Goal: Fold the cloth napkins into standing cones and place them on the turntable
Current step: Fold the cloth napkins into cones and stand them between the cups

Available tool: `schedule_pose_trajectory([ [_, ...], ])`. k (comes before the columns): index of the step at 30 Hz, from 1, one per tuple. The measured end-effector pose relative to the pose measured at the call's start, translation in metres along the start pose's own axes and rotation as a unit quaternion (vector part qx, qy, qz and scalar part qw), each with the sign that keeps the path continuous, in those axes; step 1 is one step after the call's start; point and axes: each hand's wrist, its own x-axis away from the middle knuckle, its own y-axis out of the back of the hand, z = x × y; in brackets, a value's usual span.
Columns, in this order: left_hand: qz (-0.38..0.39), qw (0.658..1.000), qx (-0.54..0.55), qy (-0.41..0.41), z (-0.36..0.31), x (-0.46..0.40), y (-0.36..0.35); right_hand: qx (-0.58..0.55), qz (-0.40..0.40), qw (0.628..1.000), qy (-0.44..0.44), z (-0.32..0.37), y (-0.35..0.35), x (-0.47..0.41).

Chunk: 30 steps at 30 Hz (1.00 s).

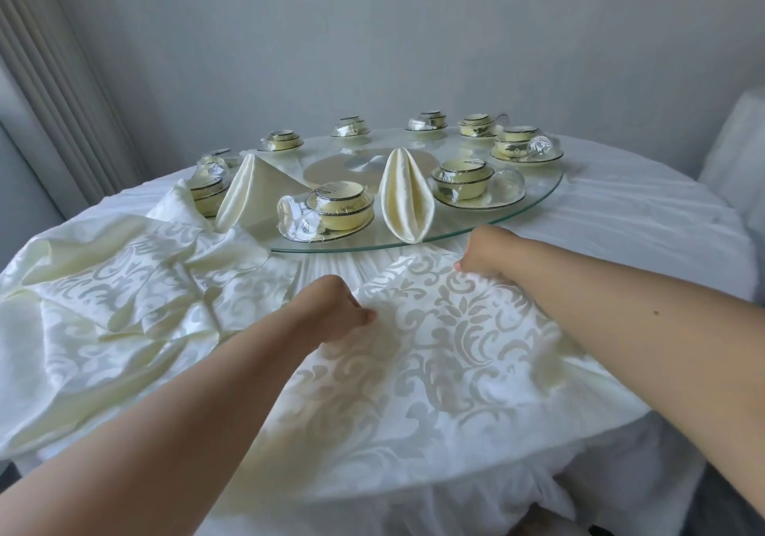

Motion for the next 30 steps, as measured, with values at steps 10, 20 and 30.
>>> schedule_pose_trajectory([
  [10, -0.063, 0.996, -0.036, 0.042, -0.001, -0.042, -0.003, -0.048, 0.001, 0.995, -0.091, 0.012, 0.0, -0.029],
  [20, -0.168, 0.981, -0.096, 0.008, -0.011, -0.018, -0.012, -0.028, -0.047, 0.999, -0.005, -0.007, 0.019, -0.004],
  [30, 0.06, 0.939, -0.112, -0.32, -0.099, 0.057, -0.054, -0.324, -0.201, 0.921, 0.076, -0.125, 0.03, 0.13],
])
